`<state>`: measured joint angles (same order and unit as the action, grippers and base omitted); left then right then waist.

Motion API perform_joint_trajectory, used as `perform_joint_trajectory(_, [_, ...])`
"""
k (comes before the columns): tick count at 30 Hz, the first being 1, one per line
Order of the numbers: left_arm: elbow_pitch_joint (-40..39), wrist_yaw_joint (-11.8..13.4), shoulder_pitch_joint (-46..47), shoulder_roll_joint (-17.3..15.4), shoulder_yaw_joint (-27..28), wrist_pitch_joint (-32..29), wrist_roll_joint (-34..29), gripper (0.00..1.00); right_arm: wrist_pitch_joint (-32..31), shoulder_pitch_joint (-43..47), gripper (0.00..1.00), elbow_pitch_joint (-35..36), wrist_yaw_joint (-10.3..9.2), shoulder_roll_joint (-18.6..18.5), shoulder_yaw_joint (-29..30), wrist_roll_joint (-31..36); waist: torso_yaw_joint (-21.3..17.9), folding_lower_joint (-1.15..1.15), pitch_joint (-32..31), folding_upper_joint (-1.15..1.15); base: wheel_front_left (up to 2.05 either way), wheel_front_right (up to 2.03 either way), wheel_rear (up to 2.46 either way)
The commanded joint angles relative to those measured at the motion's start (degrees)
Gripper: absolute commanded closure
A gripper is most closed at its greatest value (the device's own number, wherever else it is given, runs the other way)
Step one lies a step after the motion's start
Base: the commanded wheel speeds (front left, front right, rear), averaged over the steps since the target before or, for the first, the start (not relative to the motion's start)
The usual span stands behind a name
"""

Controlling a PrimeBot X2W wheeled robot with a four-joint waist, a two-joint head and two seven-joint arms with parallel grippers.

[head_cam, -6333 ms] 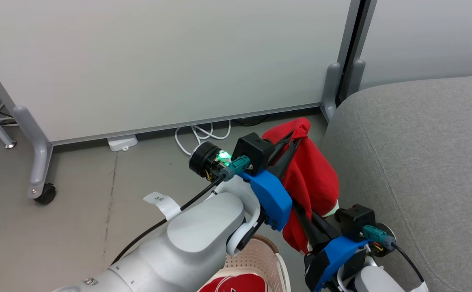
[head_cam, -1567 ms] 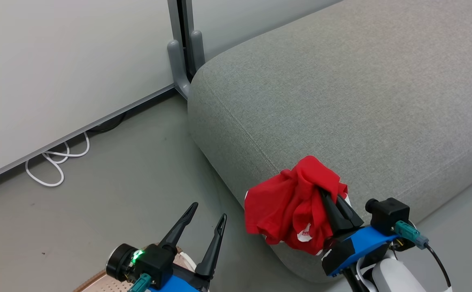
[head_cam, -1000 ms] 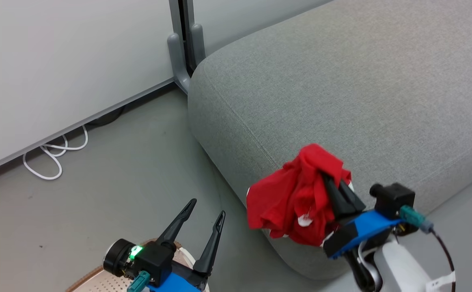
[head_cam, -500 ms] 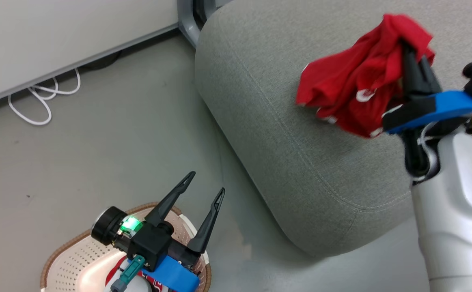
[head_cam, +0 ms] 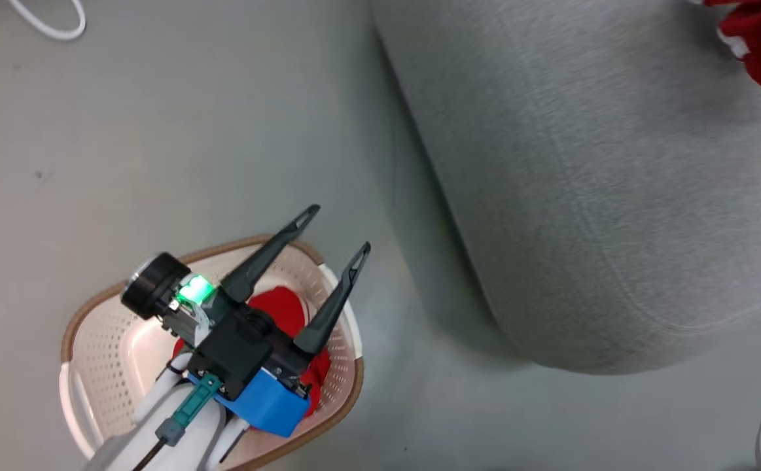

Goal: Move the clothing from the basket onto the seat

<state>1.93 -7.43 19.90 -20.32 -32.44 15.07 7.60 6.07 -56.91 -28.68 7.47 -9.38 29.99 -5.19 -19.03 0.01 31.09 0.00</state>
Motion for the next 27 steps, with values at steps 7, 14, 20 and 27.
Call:
perform_joint_trajectory(7, [-1.77,-0.04,2.65,-1.00,-0.85,0.15,-0.14,0.00,-0.34,2.03,1.00,-3.53,0.04,-0.66,4.72,3.35,4.13,-0.01,6.17,0.00,0.00,0.00,0.00])
perform_joint_trajectory(14, [-1.87,-0.04,3.42,-1.08,-1.84,0.15,0.27,0.00,1.25,3.32,1.00,-10.00,0.04,-0.42,7.31,7.37,4.71,-0.01,7.20,0.00,0.00,0.00,0.00])
perform_joint_trajectory(20, [-0.93,-0.04,3.85,-0.65,-2.37,0.15,0.80,0.00,2.79,2.32,1.00,-14.17,0.04,-0.42,7.99,8.89,4.69,-0.01,6.34,0.00,0.00,0.00,0.00])
perform_joint_trajectory(27, [0.00,-0.04,3.65,0.20,-2.64,0.15,1.53,0.00,3.47,2.40,0.00,-17.06,0.04,-1.64,7.54,10.24,4.85,-0.01,4.14,0.00,0.00,0.00,0.00])
